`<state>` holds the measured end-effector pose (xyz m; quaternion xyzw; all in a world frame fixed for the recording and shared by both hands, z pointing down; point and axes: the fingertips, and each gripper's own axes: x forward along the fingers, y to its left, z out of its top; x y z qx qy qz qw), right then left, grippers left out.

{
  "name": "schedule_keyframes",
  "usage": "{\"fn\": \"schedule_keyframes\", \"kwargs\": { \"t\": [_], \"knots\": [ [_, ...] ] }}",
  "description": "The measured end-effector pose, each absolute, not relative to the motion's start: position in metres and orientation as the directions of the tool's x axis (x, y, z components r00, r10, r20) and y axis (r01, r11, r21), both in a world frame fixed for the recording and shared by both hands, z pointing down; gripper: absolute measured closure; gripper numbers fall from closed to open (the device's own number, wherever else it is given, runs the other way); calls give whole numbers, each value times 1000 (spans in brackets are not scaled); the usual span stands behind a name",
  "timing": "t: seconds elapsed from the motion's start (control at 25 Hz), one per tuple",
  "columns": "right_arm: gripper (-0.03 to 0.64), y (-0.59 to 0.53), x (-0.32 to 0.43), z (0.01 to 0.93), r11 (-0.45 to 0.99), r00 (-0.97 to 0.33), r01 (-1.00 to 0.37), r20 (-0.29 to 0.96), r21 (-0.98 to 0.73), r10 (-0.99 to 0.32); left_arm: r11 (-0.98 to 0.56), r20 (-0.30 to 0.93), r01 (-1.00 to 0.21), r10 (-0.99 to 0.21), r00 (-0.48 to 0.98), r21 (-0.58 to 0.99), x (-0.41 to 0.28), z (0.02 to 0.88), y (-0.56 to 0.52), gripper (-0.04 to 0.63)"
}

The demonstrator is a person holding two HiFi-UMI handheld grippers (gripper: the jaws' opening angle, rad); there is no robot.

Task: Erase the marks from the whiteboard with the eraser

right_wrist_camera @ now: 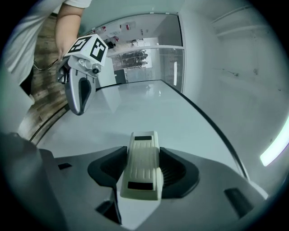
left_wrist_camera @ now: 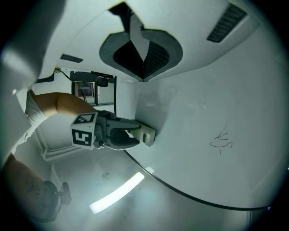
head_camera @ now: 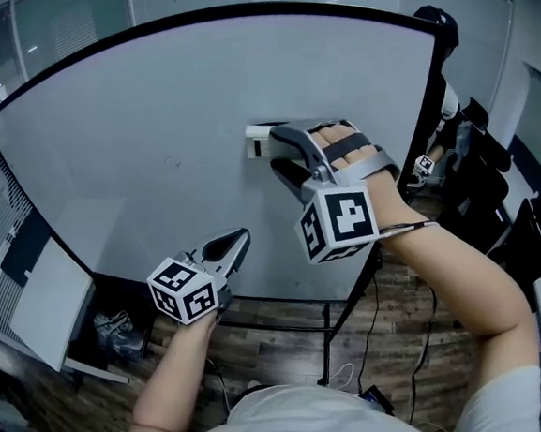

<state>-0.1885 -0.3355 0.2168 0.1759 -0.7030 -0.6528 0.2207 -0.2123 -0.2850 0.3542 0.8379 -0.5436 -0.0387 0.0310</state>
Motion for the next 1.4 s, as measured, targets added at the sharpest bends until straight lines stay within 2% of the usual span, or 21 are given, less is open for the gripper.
{"fn": "schedule_keyframes", "kwargs": {
  "t": [0.48,0.64,0.8,1.16,1.4],
  "knots": [
    [383,-341,-175,415,232,-814,186,282,955,-508,-383,27,-914,-921,389,132,-219,392,-273,588],
    [382,-338,-174,419,293,-820,161,293,942,-492,-384,40,-913,-919,392,137,-213,398,-272,588],
    [383,-326,-168,404,450,-856,59,277,891,-437,-373,47,-918,-923,382,134,-211,402,-267,588],
    [383,-288,-145,394,831,-930,-188,178,524,-323,-391,66,-909,-913,403,141,-210,419,-252,588],
    [383,-256,-125,397,943,-951,-296,48,154,-306,-412,-1,-900,-909,417,143,-203,409,-225,588]
  ]
}}
